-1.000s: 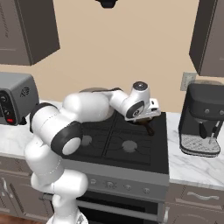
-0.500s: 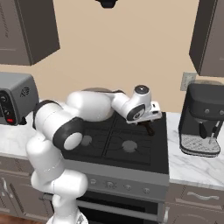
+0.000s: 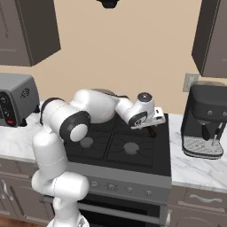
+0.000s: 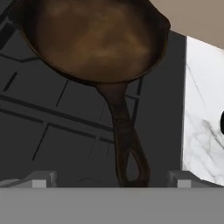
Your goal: Move the pot and pan from the stove into the sink.
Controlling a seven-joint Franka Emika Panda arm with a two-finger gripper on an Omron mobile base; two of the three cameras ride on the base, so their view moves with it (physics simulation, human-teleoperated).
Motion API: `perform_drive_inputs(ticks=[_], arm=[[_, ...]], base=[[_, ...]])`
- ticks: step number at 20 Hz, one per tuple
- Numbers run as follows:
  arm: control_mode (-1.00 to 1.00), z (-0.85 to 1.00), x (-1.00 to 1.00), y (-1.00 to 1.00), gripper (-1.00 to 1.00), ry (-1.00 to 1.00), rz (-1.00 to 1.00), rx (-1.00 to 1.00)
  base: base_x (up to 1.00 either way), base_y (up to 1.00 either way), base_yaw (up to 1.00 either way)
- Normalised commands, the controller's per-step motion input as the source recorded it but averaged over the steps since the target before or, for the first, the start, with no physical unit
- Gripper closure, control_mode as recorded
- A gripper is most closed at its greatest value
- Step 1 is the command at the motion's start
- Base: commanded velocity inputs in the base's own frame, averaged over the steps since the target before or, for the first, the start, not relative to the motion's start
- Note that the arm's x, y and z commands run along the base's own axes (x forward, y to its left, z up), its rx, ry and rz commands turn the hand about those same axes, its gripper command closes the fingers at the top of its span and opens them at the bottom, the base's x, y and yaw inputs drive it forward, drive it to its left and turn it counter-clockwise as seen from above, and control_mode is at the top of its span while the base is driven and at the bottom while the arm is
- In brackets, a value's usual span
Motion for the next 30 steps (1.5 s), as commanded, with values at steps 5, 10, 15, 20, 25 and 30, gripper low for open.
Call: perform_drive_inputs(ticks=[5,10,15,20,25,30], arm=[[-1.00,-0.26,0.23,-0.22,-1.00,-0.02,0.02,0.00],[-1.00,-0.21,0.26,-0.19,-1.00,0.00,0.02,0.00],[-1.00,-0.14,0.16,-0.12,-1.00,0.00,0.02,0.00],[-1.00,0.00,0.00,0.00,-1.00,0.00,0.00,0.00],[-1.00,-0.10,0.01,0.00,-1.00,0.00,0.00,0.00],[-1.00,-0.16,0.06,0.00,-1.00,0.00,0.00,-0.01]], base=[[0.00,0.00,0.00],[0.00,0.00,0.00],[0.00,0.00,0.00],[0.00,0.00,0.00],[0.00,0.00,0.00],[0.00,0.00,0.00]])
